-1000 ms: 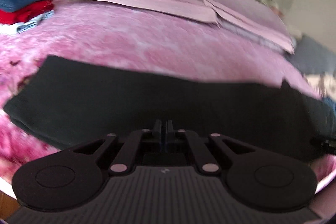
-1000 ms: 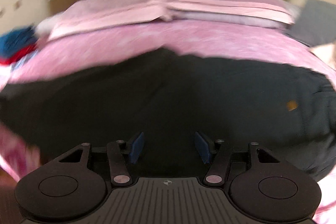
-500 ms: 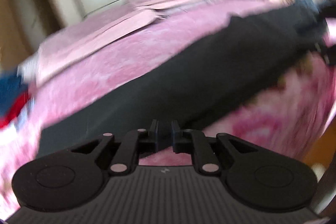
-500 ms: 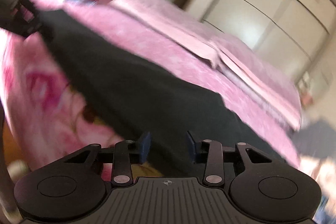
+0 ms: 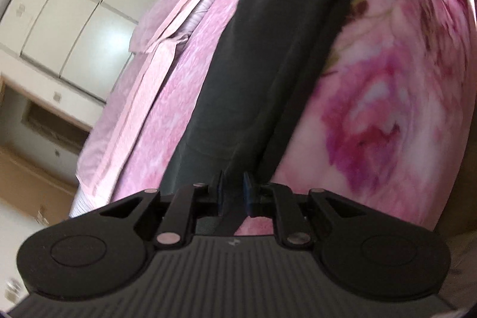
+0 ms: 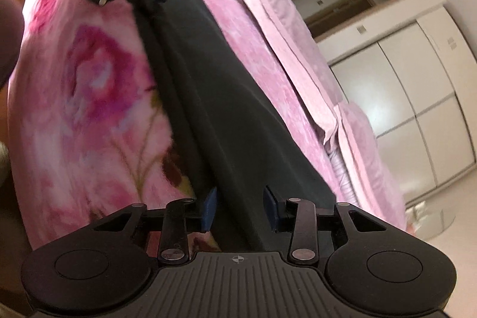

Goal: Fold clothes

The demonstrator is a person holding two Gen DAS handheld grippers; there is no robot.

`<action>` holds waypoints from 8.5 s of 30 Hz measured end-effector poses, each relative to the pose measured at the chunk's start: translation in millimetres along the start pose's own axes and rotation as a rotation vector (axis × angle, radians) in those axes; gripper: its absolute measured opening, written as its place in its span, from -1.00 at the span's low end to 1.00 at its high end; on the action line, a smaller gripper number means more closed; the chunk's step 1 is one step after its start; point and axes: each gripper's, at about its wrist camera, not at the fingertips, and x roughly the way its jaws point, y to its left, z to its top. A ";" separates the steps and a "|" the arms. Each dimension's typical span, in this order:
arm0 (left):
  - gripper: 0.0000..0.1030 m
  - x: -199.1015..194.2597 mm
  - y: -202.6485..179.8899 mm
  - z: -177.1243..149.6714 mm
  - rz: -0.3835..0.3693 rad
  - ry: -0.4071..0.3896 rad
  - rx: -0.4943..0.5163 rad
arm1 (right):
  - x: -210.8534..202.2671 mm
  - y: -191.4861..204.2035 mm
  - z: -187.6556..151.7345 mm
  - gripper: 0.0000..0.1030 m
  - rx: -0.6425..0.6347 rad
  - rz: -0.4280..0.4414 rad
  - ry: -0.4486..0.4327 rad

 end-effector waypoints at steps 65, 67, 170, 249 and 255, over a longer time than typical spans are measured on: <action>-0.87 51.2 71.0 20.7 -0.515 -0.048 -1.292 | -31.3 -192.2 -291.0 -0.14 2.342 -0.024 -0.069; -0.88 53.2 71.8 20.1 -0.517 -0.047 -1.290 | -37.8 -187.7 -292.4 -0.63 2.314 -0.050 -0.038; 0.05 -160.8 83.6 49.0 0.032 0.177 -1.061 | -151.1 -117.7 -57.8 0.30 1.343 -0.142 0.321; 0.01 5.2 138.7 -223.1 -0.066 0.020 -2.275 | -53.2 -133.1 -114.2 0.30 1.687 -0.097 0.178; 0.07 6.0 137.3 -213.3 -0.011 0.002 -2.250 | -49.9 -129.4 -116.9 0.30 1.687 -0.096 0.192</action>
